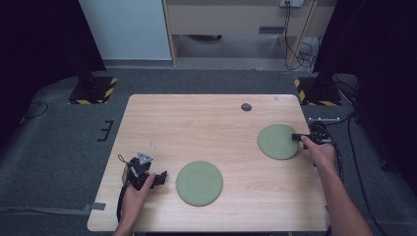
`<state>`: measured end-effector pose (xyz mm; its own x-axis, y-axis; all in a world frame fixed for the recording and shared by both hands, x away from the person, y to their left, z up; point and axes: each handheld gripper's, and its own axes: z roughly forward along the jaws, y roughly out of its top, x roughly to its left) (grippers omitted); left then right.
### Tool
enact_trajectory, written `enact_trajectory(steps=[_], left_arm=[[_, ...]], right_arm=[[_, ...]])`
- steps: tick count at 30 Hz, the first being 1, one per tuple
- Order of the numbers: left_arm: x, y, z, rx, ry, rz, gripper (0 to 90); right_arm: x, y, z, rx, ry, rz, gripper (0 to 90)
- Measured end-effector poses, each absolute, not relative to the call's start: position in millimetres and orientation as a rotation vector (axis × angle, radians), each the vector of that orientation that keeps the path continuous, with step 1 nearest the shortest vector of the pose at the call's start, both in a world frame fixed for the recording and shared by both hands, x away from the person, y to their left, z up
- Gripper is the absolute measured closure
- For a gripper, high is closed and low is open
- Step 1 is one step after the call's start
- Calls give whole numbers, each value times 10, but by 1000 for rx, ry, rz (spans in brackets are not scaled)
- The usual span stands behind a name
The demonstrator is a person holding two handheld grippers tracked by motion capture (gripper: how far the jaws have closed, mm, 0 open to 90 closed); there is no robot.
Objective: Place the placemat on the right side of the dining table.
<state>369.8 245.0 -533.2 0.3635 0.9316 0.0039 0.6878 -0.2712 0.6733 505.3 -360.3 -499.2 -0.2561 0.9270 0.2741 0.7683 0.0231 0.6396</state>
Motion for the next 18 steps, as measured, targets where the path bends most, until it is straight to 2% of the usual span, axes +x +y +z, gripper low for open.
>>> enact_trajectory(steps=[7, 18], left_arm=[[3691, 2452, -5338, 2042, 1394, 550, 11], [3689, 2453, -5343, 2039, 1391, 553, 7]], right_arm=[[5056, -3608, -4998, 1772, 2059, 1023, 755], [5016, -3716, -4929, 1784, 2009, 1042, 783]])
